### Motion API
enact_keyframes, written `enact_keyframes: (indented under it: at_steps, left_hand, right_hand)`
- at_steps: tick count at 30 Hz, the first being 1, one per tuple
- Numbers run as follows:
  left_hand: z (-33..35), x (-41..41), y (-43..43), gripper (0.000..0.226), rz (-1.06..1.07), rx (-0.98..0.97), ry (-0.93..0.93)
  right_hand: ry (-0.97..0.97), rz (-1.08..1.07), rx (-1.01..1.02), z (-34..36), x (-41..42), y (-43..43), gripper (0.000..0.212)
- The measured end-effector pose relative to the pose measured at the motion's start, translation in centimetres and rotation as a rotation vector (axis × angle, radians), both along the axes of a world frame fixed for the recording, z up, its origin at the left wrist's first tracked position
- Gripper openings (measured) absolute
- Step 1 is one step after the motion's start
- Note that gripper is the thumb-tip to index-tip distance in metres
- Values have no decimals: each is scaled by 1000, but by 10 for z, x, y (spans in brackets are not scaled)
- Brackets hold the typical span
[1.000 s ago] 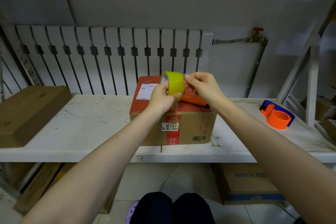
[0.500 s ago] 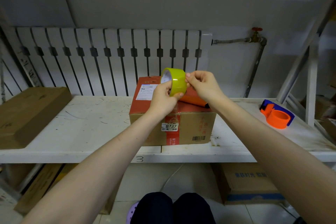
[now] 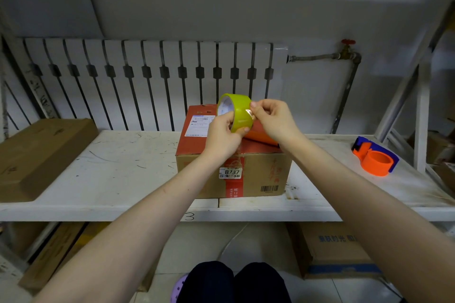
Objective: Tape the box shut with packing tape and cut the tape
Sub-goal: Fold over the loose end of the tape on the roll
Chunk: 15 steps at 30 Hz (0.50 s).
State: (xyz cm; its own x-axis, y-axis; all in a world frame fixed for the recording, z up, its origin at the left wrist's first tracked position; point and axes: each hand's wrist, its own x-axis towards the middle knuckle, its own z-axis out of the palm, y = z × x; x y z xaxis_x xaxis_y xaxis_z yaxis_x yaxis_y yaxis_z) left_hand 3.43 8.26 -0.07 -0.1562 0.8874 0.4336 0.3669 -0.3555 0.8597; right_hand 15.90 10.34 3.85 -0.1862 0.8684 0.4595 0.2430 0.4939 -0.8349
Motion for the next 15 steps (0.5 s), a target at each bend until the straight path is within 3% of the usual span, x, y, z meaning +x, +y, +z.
enact_keyframes:
  at_steps: [8,15]
  left_hand:
    - [-2,0,-2,11,39,10,-15]
    - [1,2,-5,18,28,36,-25]
  right_hand:
    - [-88,-87,-20,-3,-5,0,39]
    - [-77,-148,-72,0,-7,0,42]
